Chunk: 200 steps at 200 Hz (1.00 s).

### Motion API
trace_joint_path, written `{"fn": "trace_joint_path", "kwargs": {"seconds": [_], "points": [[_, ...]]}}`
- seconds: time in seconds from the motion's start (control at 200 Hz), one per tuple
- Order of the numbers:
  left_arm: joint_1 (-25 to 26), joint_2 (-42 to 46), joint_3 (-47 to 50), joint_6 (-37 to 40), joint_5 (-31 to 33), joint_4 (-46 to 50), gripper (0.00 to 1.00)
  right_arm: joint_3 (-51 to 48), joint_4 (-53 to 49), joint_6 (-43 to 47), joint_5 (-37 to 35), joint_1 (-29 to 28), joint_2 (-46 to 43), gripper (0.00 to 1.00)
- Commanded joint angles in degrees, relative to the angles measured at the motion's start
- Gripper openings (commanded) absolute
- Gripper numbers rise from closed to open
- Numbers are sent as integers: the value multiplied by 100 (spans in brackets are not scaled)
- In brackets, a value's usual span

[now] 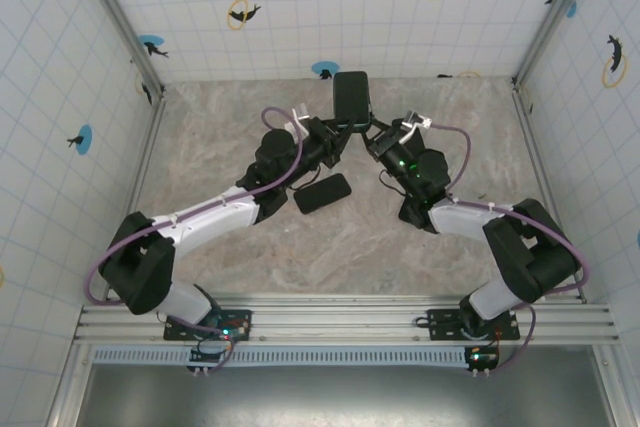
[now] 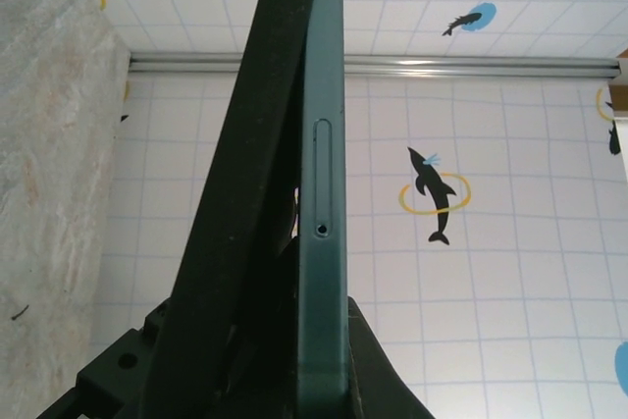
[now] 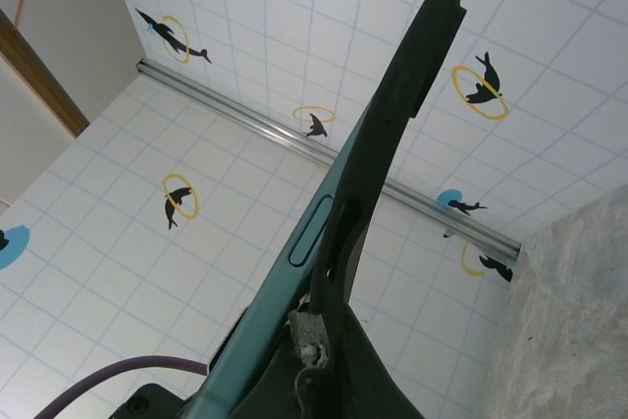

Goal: Take the phone out of the phone case

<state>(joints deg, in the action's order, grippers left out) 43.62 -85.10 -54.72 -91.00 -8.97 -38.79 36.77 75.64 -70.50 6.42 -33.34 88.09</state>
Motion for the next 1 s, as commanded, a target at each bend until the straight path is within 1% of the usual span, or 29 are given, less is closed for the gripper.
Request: {"fn": "trace_joint_path", "kwargs": {"seconds": [0.0, 0.105, 0.205, 0.245, 0.345, 0.465, 0.626, 0.821, 0.916, 0.996], "points": [[-31, 250, -299, 306, 132, 65, 0, -105, 278, 190, -145, -70, -253, 0], [-7, 349, -274, 345, 116, 201, 0, -74, -249, 237, -448, -76, -325, 0], [65, 398, -276, 301, 79, 261, 0, -82, -744, 160, -893, -67, -372, 0], [89, 406, -305, 241, 43, 342, 0, -104, -789, 116, -995, -44, -372, 0], [214, 441, -291, 156, 66, 506, 0, -75, -885, 197, -1040, -6, -354, 0], [363, 386, -308, 32, 114, 472, 0, -17, -942, 279, -1056, -23, -305, 0], [485, 213, -653, 83, 136, 541, 0, -39, -884, 358, -1098, -131, -215, 0], [501, 7, -892, 12, 92, 389, 0, 11, -800, 502, -1072, -351, -47, 0], [508, -74, -1134, 123, 43, 584, 0, 7, -857, 522, -1121, -425, -12, 0], [508, -42, -1147, 110, 18, 566, 0, -51, -968, 461, -1241, -423, -3, 0]]}}
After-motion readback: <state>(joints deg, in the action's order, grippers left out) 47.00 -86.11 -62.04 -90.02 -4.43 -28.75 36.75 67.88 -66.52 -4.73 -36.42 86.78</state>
